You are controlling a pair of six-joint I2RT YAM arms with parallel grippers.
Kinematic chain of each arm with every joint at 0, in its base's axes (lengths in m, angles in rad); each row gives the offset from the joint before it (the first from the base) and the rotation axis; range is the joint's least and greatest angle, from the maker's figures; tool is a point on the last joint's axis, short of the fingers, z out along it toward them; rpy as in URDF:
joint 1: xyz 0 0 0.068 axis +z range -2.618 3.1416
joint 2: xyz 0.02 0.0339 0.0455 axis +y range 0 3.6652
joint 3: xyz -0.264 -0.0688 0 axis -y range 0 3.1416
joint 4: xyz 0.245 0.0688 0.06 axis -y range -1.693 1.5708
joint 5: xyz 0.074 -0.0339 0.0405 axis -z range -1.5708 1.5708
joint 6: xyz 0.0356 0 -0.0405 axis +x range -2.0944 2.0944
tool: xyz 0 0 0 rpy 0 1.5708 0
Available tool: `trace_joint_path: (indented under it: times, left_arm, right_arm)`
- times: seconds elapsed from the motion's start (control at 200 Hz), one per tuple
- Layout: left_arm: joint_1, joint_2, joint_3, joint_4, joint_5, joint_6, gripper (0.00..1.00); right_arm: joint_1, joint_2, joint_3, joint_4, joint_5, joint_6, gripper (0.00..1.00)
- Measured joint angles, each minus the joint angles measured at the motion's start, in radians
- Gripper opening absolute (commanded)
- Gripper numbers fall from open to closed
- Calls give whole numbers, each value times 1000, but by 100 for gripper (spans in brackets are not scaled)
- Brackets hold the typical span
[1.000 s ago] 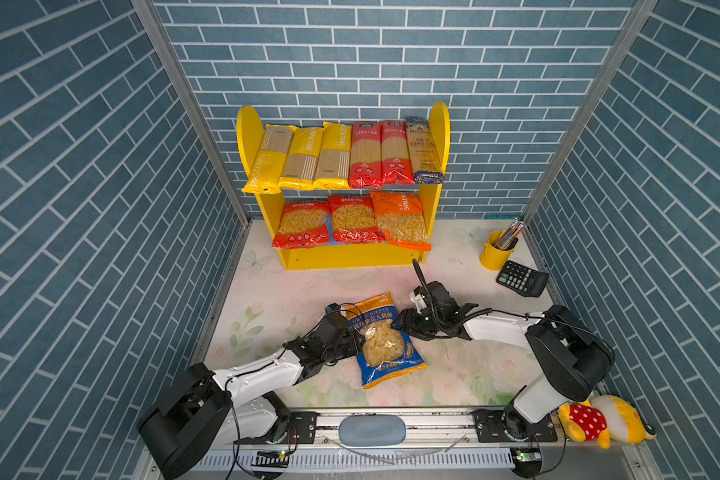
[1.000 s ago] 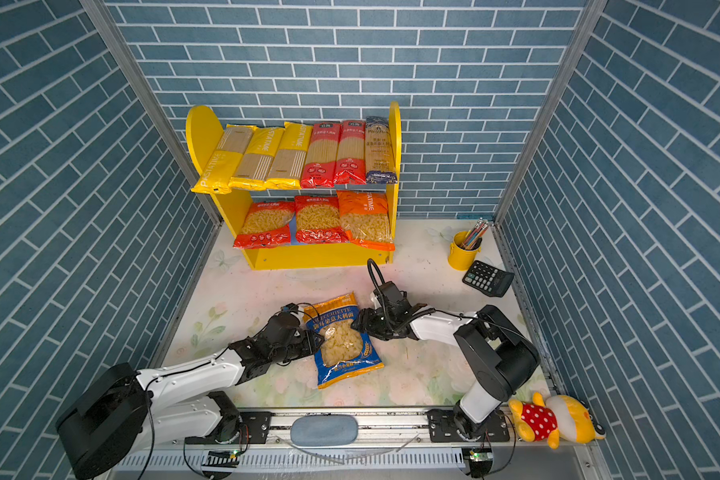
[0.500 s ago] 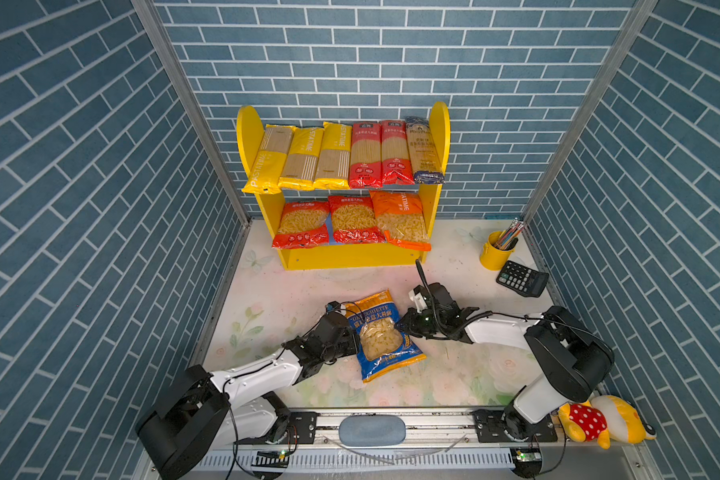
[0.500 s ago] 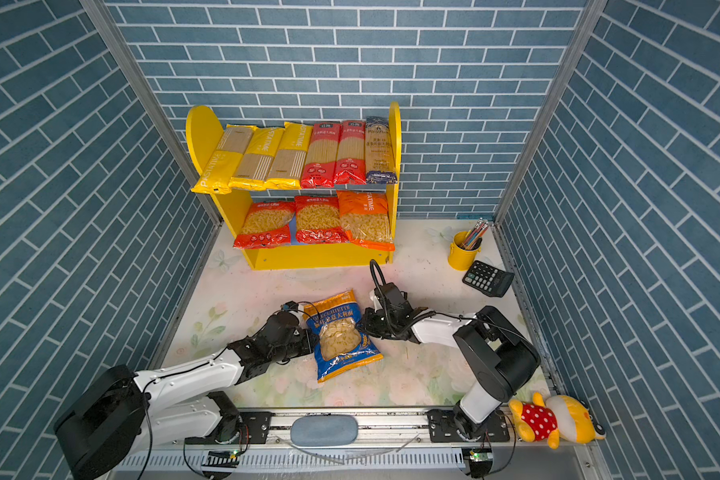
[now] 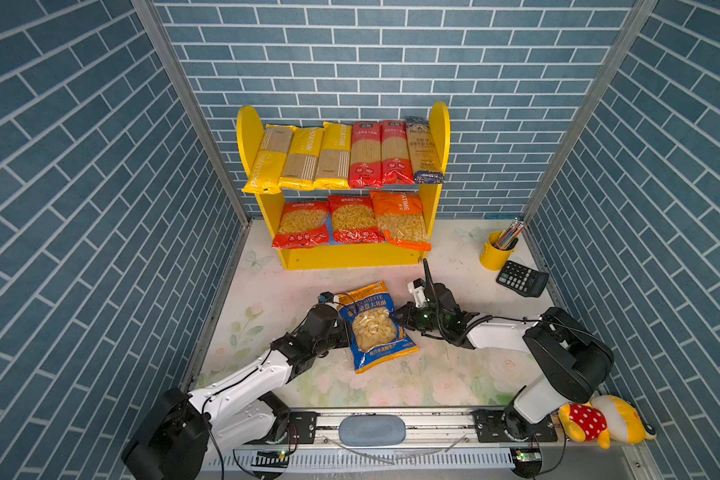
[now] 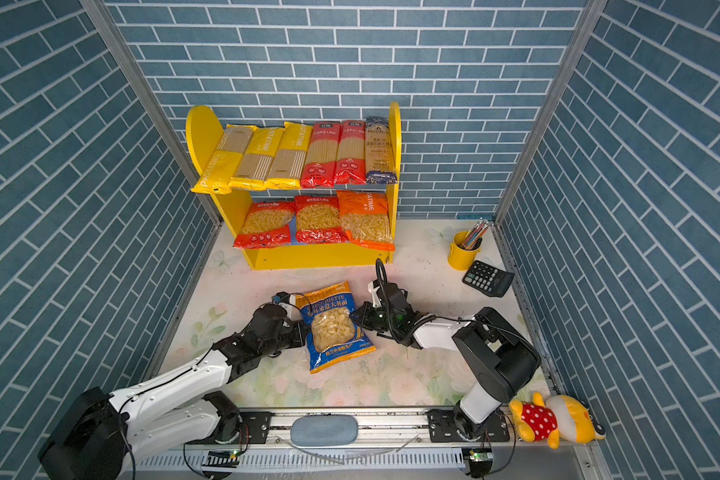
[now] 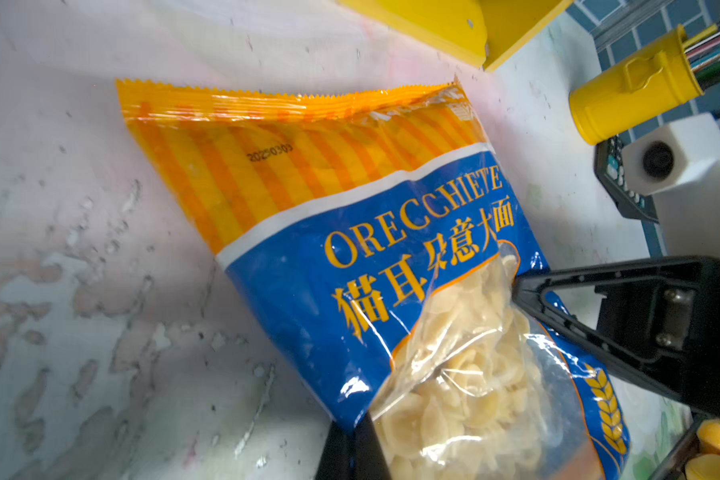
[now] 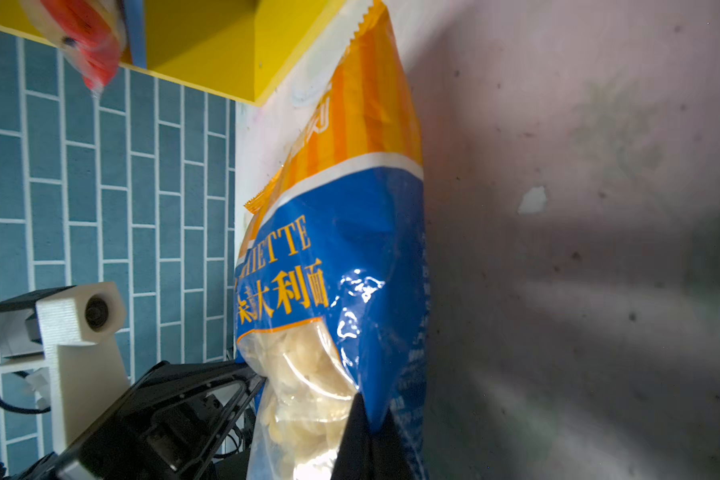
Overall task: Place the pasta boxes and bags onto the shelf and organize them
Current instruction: 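Grasp the blue orecchiette bag with both grippers and lift it, then carry the blue bag upright toward the lower shelf with both grippers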
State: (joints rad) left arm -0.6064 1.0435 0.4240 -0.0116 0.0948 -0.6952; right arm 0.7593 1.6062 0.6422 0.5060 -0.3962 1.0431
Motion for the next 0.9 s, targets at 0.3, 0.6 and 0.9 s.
trace_joint_path:
  times: [0.3, 0.6, 0.9]
  left_arm:
    - [165, 193, 211, 21, 11, 129, 0]
    - [232, 466, 385, 116, -23, 229, 0]
    - [273, 630, 483, 161, -53, 288, 0]
  right_arm:
    - [-8, 211, 210, 130, 86, 0, 0]
    - [-55, 441, 441, 167, 143, -4, 0]
    - [-69, 553, 563, 152, 195, 5, 19]
